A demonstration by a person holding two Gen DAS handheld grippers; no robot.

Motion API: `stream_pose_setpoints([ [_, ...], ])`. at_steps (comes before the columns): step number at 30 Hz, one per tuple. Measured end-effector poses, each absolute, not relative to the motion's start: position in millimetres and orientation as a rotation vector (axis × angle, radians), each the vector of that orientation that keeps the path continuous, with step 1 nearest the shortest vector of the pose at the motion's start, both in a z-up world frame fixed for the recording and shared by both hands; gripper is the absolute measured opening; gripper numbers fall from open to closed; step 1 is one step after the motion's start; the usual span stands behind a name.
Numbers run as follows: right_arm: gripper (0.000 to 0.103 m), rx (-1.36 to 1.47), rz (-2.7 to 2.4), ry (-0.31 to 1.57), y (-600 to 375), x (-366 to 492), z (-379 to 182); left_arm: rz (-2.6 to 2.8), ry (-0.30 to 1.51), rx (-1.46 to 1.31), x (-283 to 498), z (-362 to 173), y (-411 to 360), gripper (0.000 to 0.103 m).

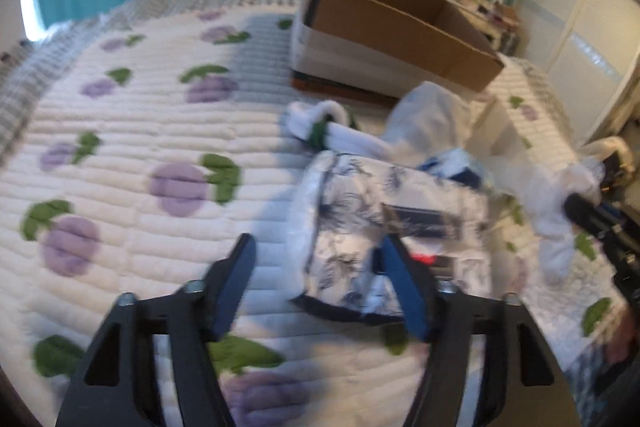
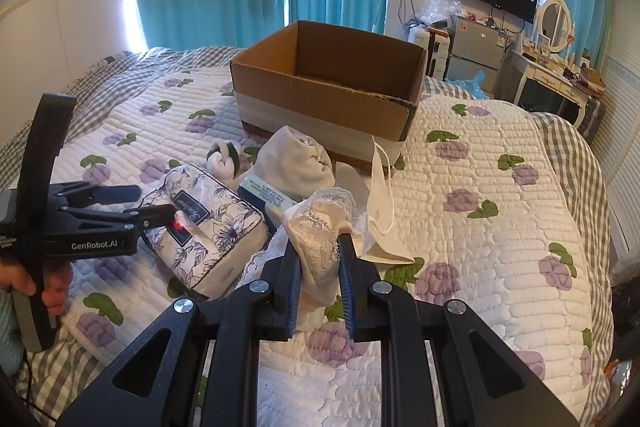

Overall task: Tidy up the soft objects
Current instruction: 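Grasp the floral tissue pouch with the left gripper while the right grasps the white glove, then carry the pouch and glove into the cardboard box and open both grippers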

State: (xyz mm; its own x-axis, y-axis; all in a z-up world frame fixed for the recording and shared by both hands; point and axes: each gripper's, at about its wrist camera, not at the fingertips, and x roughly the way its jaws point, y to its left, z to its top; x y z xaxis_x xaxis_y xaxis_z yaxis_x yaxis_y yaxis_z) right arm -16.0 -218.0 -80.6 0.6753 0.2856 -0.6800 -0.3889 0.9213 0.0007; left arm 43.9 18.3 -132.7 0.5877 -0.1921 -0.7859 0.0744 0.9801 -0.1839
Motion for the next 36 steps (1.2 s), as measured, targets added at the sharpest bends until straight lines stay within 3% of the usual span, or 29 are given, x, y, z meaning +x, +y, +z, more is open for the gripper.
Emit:
stream_pose_setpoints([
  [7, 0.017, -0.157, 0.386, 0.733, -216, -19, -79, -0.195, 0.911, -0.157, 39, -129, 14, 0.029],
  [12, 0.017, -0.148, 0.379, 0.707, -219, -26, -69, -0.132, 0.877, -0.169, 28, -114, 14, 0.022],
  [25, 0.017, -0.127, 0.39, 0.577, -226, -46, -13, -0.091, 0.67, 0.043, -6, -21, -2, 0.021],
  [36, 0.017, -0.129, 0.413, 0.475, -235, -7, 52, -0.111, 0.517, 0.088, 27, 48, -16, 0.021],
])
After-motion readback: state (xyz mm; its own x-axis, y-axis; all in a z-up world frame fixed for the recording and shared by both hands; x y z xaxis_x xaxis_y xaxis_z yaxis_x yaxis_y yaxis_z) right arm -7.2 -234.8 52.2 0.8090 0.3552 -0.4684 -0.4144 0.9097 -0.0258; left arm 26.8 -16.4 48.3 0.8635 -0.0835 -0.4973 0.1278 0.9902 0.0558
